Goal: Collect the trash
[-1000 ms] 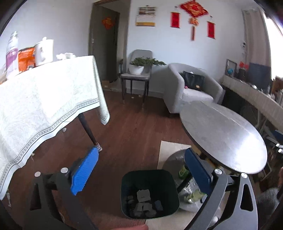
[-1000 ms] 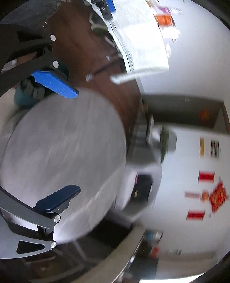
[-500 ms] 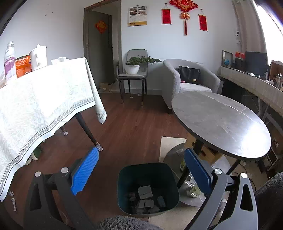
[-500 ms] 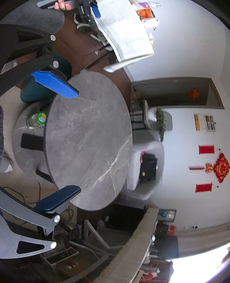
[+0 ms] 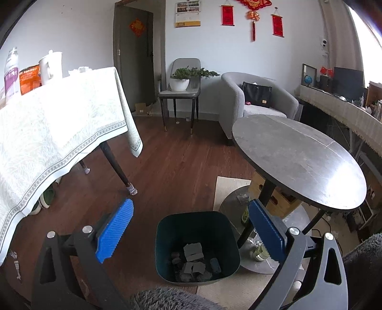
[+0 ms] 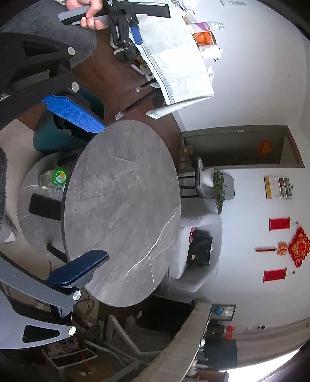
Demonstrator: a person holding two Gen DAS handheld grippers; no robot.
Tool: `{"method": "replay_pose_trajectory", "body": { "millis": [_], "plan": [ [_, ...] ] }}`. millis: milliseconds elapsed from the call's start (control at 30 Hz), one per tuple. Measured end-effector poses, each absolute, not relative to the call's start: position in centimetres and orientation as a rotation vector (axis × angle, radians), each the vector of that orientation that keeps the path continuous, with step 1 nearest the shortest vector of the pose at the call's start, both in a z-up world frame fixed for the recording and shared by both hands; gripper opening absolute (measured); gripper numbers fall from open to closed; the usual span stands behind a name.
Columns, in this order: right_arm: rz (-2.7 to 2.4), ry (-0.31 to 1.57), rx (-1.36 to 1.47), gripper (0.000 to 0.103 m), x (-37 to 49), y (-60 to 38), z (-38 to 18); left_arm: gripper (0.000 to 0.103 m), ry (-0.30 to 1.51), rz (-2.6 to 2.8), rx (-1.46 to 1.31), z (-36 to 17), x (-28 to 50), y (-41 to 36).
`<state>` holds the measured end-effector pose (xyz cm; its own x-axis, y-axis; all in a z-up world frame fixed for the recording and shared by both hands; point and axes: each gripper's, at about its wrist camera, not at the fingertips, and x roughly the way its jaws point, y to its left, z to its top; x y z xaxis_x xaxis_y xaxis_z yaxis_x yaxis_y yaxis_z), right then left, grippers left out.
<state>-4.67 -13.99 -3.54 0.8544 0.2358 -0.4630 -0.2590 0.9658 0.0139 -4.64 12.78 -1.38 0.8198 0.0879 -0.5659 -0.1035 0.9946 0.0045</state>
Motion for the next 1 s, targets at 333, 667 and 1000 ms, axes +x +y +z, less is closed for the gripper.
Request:
{"method": "replay_pose_trajectory", "body": {
  "millis": [333, 667, 1000],
  "plan": [
    [0.294, 0.505, -0.004, 0.100, -4.23, -14.56, -3.58, 0.099, 0.625, 0.119, -0.032, -1.60, -4.37, 12.87],
    [0.295, 0.507, -0.018, 0.100, -4.37, -14.53, -3.48, 0.099, 0.628, 0.115, -0.033, -1.58, -4.39, 12.99],
    [0.296, 0.507, -0.017, 0.100, -4.35, -14.67, -3.43, 0.099, 0.631, 0.114, -0.030, -1.69, -4.39, 12.97]
  ]
}}
